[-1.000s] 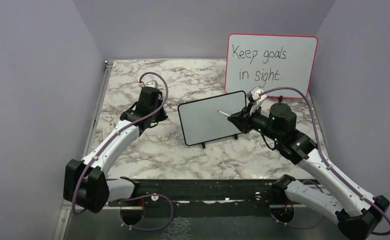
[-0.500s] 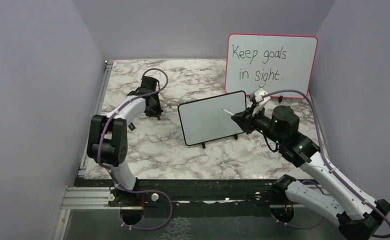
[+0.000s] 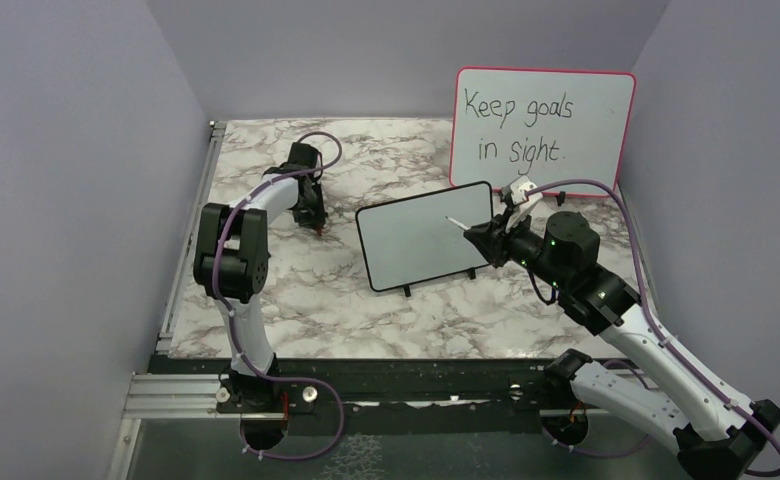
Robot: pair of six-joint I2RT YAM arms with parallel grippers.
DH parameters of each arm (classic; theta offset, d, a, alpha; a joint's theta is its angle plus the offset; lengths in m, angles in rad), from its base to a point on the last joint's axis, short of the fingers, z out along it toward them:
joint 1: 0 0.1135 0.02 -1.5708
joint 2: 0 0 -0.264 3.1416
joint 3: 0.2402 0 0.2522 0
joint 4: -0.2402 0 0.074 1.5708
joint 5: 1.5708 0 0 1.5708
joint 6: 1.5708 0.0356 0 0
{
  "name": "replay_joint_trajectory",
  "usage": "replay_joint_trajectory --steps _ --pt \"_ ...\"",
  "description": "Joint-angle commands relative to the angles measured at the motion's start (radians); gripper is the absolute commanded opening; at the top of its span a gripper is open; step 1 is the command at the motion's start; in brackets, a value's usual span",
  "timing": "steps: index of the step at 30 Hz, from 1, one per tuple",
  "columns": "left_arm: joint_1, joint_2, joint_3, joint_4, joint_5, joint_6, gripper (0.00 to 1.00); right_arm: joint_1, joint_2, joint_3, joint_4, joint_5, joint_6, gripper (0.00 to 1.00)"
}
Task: Write a sentence on the whiteboard
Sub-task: Place the pen cap at the center of the board.
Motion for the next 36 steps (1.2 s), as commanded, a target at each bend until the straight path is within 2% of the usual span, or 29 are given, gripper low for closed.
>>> replay_joint_trajectory --steps 1,6,11,15,17,19,20,29,34,36 --pt "0.007 0.026 0.019 -0.02 -0.003 0.021 0.26 -0.001 -0.003 -0.004 -0.014 0.025 -0.013 0.01" --pt "0.009 -0.003 0.012 -0.017 -0.041 0.023 0.38 -0.001 -0.006 -0.003 -0.022 0.033 -0.013 0.0" --pt "0.009 -0.11 -0.007 -0.002 -0.08 0.02 0.51 -0.002 -0.005 0.006 -0.039 0.045 -0.015 0.01" --pt "0.009 -0.256 -0.065 0.059 -0.12 0.021 0.78 -0.001 -0.013 0.014 -0.05 0.054 -0.017 0.0" --pt "0.009 -0.333 -0.098 0.094 -0.122 0.03 0.84 -0.002 -0.013 0.019 -0.057 0.056 -0.017 0.01" --pt "0.008 -0.41 -0.13 0.128 -0.117 0.041 0.96 -0.002 -0.014 0.024 -0.061 0.054 -0.016 0.0" --pt "0.009 -0.457 -0.146 0.145 -0.11 0.049 0.99 -0.001 -0.015 0.026 -0.061 0.053 -0.016 0.0" --pt "0.008 -0.784 -0.354 0.33 -0.084 0.089 0.99 0.0 0.006 0.084 -0.075 0.042 -0.03 0.0" --pt "0.008 -0.884 -0.433 0.409 -0.13 0.101 0.99 -0.002 0.027 0.115 -0.09 0.043 -0.039 0.0" --pt "0.008 -0.896 -0.441 0.404 -0.09 0.126 0.99 0.0 0.034 0.124 -0.092 0.039 -0.039 0.01"
